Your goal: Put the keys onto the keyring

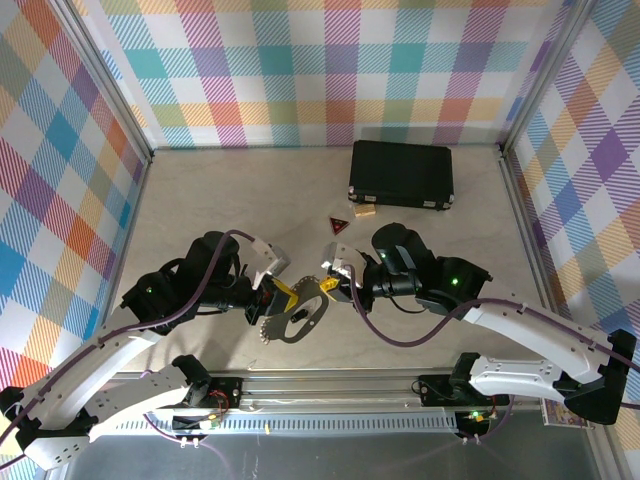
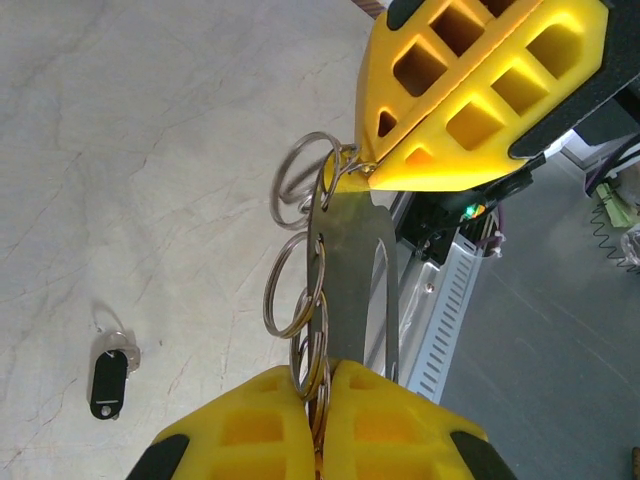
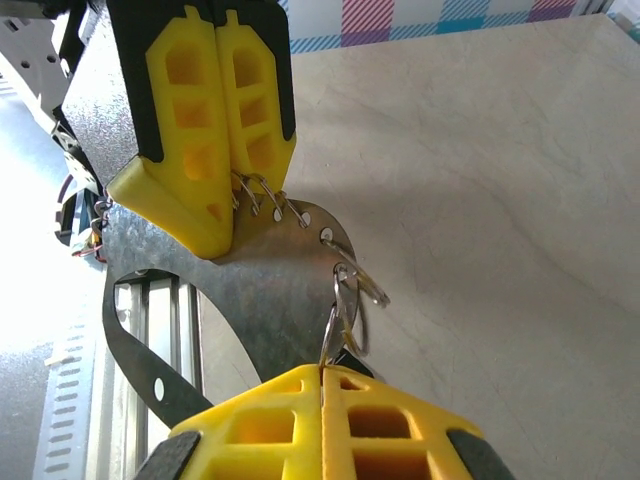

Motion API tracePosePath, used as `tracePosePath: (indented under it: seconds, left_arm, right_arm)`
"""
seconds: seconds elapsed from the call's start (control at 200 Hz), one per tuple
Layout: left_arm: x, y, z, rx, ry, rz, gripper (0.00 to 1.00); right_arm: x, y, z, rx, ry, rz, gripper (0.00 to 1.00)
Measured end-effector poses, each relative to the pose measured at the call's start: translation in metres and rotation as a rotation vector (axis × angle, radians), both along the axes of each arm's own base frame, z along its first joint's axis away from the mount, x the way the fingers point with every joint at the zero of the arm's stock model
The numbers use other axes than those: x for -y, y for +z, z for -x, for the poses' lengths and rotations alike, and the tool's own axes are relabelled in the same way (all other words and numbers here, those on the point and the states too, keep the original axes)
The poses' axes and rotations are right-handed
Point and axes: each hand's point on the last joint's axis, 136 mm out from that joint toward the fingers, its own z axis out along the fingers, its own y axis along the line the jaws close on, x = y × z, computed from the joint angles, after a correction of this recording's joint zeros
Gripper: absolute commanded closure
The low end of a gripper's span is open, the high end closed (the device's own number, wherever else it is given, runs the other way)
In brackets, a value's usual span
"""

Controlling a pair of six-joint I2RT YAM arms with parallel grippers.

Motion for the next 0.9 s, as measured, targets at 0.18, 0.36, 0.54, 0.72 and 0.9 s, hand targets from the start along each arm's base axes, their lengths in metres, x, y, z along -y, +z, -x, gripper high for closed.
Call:
tracePosePath:
  seconds: [0.18,0.36,0.54,0.72,0.9]
  left_arm:
    - [-0.0003,-0.0002,-0.0007,0.001,0.004,-0.002,1.0]
    - [-0.0004,-0.0004,-0.001,0.003,0.005,-0.003,1.0]
    - [-0.0001,-0.0004,0.0002,-0.002,0.0,-0.001,1.0]
    - [-0.0024,-0.0039,0.0014,-0.016,0.003,-0.014,1.0]
    - [-0.0036,-0.0057,0.0017,-0.023,0.005,-0.021,1.0]
  right_arm:
    - [0.0007,-0.0008,-0.0027,0.023,-0.011,0.01,1.0]
    - [0.0006,-0.0011,-0.0028,0.043,-0.007,0.018,0.93]
    - [-0.0017,-0.0033,-0.0005,0.047,0.018,0.024,0.86]
    - [-0.0053,-0.0072,-0.0023,0.044,0.025,0.04,0.87]
    - [-0.0052,-0.0092,-0.0018,0.053,0.034,0.051,0.97]
